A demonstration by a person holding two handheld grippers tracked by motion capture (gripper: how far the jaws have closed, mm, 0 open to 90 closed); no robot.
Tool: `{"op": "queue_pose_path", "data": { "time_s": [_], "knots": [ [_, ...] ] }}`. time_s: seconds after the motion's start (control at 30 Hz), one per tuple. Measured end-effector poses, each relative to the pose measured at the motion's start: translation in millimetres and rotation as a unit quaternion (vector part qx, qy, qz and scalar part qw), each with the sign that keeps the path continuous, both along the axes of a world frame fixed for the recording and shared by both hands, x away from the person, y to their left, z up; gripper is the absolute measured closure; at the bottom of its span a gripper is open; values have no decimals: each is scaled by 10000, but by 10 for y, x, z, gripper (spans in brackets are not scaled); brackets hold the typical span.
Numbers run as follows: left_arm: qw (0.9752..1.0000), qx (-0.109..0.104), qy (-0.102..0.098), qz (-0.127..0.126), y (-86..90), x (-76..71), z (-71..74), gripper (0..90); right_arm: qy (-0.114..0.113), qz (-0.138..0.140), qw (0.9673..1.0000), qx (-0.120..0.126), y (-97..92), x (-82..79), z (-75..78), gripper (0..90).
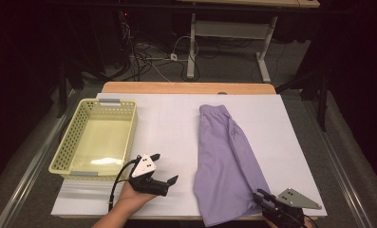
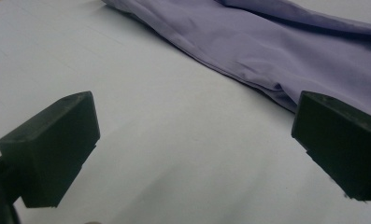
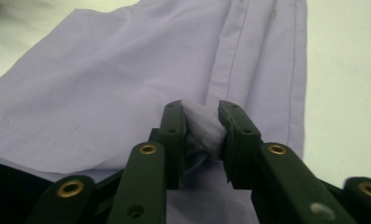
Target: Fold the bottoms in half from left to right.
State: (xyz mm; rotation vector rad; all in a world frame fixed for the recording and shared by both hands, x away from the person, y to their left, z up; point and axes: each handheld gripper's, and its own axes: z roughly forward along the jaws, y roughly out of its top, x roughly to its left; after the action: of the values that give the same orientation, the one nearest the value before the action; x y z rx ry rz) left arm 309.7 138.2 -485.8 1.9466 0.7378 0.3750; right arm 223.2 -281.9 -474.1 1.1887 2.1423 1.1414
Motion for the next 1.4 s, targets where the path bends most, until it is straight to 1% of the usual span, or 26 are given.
{"op": "queue_pose_path", "data": {
  "time_s": [0.07,0.2,0.37,0.5,0.53,0.57,0.63,0.7,0.8,0.9,0.97,1.07,1.13,1.2,1.23,1.3,1.4],
  "knots": [
    [10000,6,-5,8,-1,-1,0,9,-61,-36,10000,31,-30,-6,27,698],
    [10000,11,-3,11,-2,0,0,9,-279,-140,9994,119,-79,-22,120,682],
    [10000,12,-5,3,-2,0,0,9,-528,-120,9982,253,-117,-48,263,664],
    [10000,17,5,-4,-1,1,1,9,-630,-124,9974,342,-136,-76,342,661],
    [10000,15,6,-5,-1,1,0,9,-636,-119,9974,330,-139,-83,356,658],
    [10000,17,6,-8,-2,1,1,9,-660,-139,9972,311,-150,-91,372,659],
    [10000,20,4,-13,-2,1,0,9,-692,-193,9968,348,-184,-90,384,670],
    [10000,22,4,-12,-2,2,0,9,-586,-191,9975,333,-190,-48,322,681],
    [10000,22,0,-9,-2,0,0,9,-314,-204,9990,259,-183,80,165,702],
    [10000,24,-4,-3,-3,-1,0,9,-103,-248,9996,105,-175,220,44,723],
    [10000,19,-6,-3,-3,0,0,9,26,-270,9996,70,-170,282,-14,747],
    [10000,24,-4,-9,-3,0,0,9,143,-221,9996,-72,-157,328,-78,788],
    [10000,25,-10,-10,-4,-1,0,9,163,-230,9994,-198,-149,333,-98,811],
    [10000,28,-9,-16,-4,-1,0,9,178,-283,9991,-246,-149,336,-107,864],
    [10000,26,-5,-18,-3,0,0,9,169,-285,9992,-240,-154,335,-106,892],
    [10000,18,-5,-15,-3,0,0,9,136,-282,9994,-156,-172,322,-84,899],
    [10000,26,-14,-16,-4,-2,0,9,-45,-368,9993,-86,-238,285,-23,900]
  ]
}}
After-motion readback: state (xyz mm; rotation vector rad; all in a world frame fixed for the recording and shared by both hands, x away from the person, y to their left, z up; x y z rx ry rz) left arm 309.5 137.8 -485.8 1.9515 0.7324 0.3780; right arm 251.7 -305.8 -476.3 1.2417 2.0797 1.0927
